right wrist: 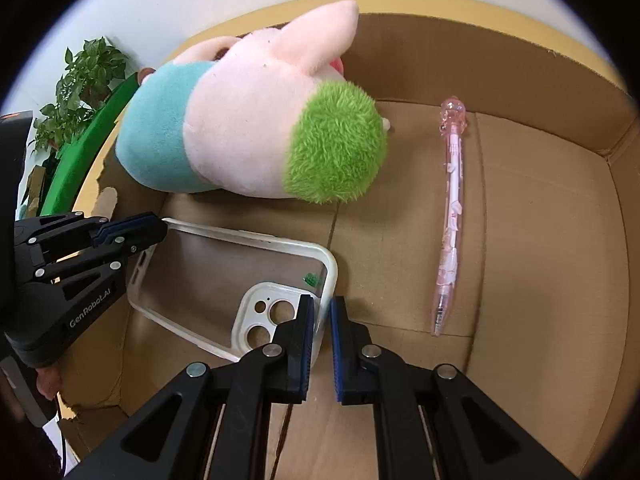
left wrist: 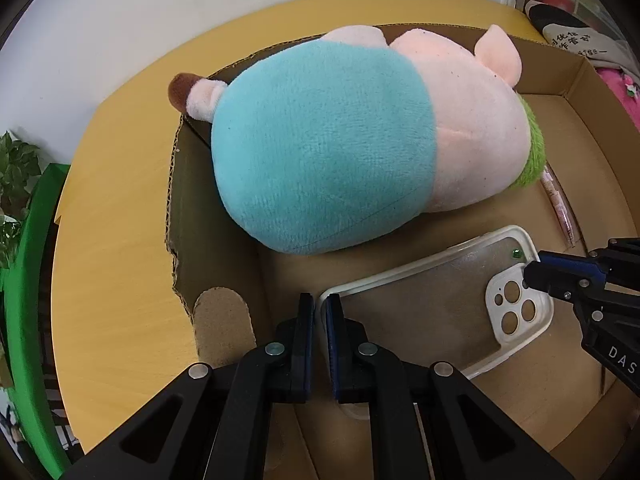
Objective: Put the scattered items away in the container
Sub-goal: 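Lift the phone case over the box and release it inside, then withdraw the right gripper from the box toward the black sunglasses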
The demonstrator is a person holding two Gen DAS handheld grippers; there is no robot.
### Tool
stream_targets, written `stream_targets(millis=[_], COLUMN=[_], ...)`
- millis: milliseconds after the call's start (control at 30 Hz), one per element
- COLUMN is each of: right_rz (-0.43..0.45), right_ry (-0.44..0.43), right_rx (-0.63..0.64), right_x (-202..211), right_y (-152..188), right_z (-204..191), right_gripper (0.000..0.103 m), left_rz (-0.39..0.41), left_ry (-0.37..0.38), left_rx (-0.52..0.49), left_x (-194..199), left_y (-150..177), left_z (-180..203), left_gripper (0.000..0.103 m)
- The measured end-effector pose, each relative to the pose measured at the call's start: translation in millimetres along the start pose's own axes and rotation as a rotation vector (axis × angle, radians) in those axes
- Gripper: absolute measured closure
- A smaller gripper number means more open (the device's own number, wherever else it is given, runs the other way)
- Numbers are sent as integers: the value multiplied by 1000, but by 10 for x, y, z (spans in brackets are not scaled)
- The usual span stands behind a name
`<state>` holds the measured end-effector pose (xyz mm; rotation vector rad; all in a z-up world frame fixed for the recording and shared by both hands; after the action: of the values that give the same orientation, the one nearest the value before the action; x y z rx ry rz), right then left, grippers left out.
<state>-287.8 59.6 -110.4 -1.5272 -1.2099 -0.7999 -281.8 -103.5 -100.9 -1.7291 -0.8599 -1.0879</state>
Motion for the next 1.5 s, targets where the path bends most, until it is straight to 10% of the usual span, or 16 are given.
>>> stream_targets(millis=[200,367,467,733,1500], right_rz=[77,207,295,439,517], right_ry=[-68,-110,-101,-21,30], right_rx=[2,18,25,92,174], right_x=[217,840,1210,1686,1937], right_y=[-58,92,357,1173,1731], right_z=[-74,-47,27,184,274], right_gripper=[65,46,27,27,27], left_rz=[99,289,431,639,736], left_ry=[92,3,-44,-33,35], left_rx=[87,112,117,208,275], left_x=[321,1089,1641,2308,2493], left_y=[13,182,410,1034,1513], left_z=[-24,-36,57,587,1179], left_gripper=[84,14,12,4,3])
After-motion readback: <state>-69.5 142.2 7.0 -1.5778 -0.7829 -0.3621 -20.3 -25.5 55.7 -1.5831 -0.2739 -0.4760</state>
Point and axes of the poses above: each gripper's, at about its wrist camera, not at the fingertips, and x roughly against the way its jaws point, z to its right, y to its underside, the point moved 10 cm from there along -x, roughly the way its jaws point, and after that the axes turned 9 degrees about -x, right-handed, at the moved point
